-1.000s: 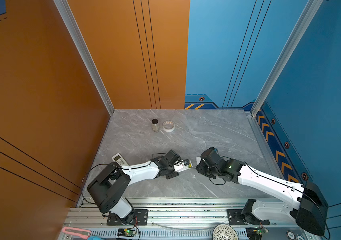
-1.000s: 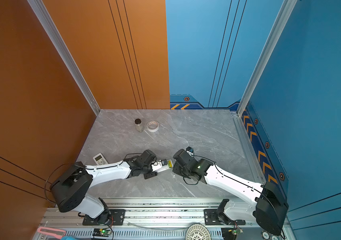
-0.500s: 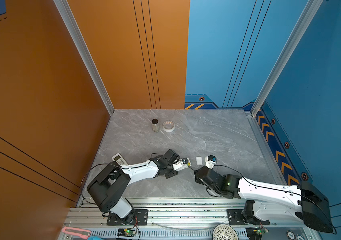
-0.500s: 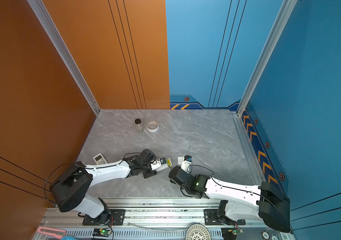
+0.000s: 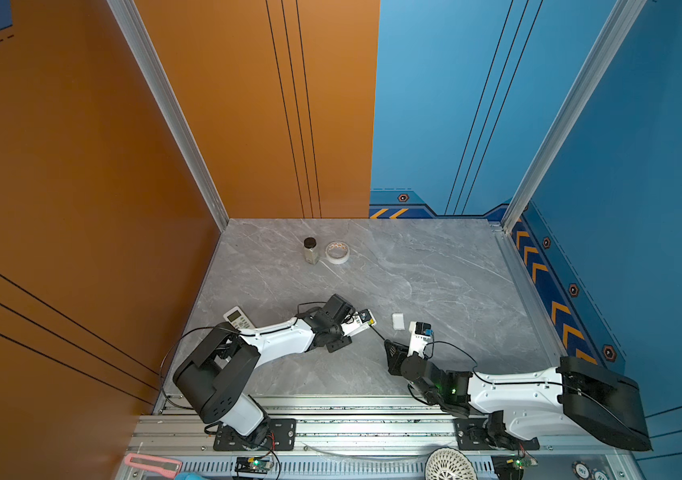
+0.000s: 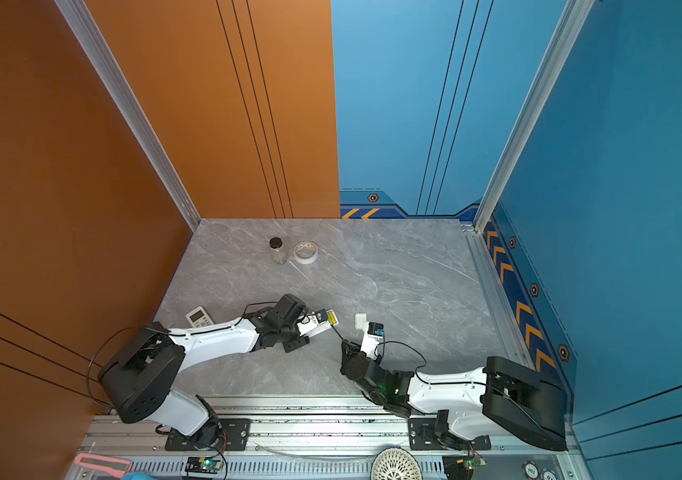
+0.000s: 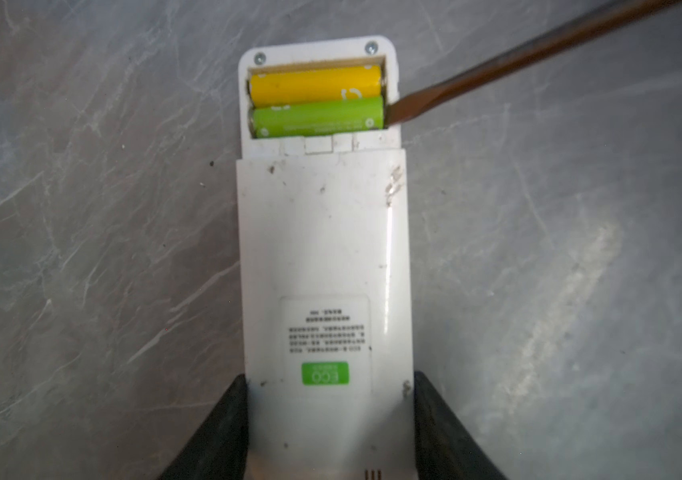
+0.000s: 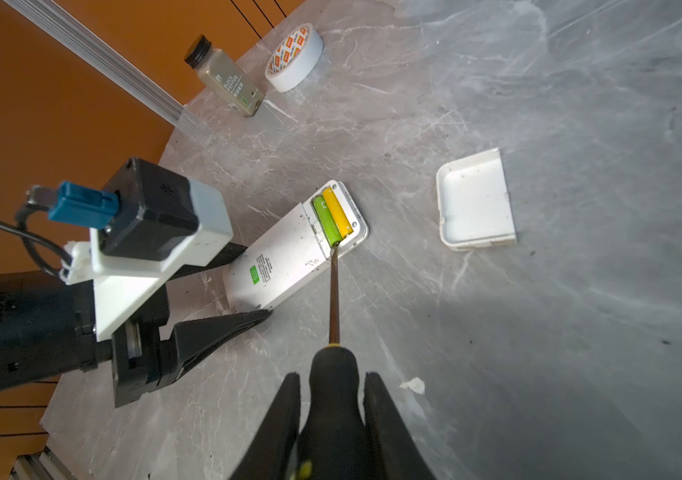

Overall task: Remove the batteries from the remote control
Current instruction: 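Lever the screwdriver tip upward to lift the green battery out, then flick the green battery out onto the table with the screwdriver tip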

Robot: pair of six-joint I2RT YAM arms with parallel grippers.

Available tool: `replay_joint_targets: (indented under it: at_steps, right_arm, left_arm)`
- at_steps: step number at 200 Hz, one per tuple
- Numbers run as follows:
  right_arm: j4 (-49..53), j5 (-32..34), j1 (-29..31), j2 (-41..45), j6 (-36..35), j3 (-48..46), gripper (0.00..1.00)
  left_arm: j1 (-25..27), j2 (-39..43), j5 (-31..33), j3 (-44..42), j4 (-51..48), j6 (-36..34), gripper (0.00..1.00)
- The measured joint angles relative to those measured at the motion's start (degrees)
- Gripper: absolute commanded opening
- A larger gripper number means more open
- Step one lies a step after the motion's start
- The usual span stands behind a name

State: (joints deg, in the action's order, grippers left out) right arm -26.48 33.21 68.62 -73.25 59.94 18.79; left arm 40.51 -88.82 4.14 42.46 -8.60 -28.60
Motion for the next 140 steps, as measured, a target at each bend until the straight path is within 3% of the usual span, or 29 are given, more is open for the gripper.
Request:
replay_joint_targets:
  at_steps: [62, 140]
  right_arm:
    - [1.0, 0.8, -0.1, 4.8, -4.7, 0.0, 0.0]
    - [2.5, 3.0, -1.9, 7.9, -4.1, 0.9, 0.0]
  left_arm:
    - [0.0, -0.1, 0.1, 0.3, -0.5, -0.2, 0.09]
    - [0.6, -0.2, -1.6, 0.7, -1.7, -2.2, 0.09]
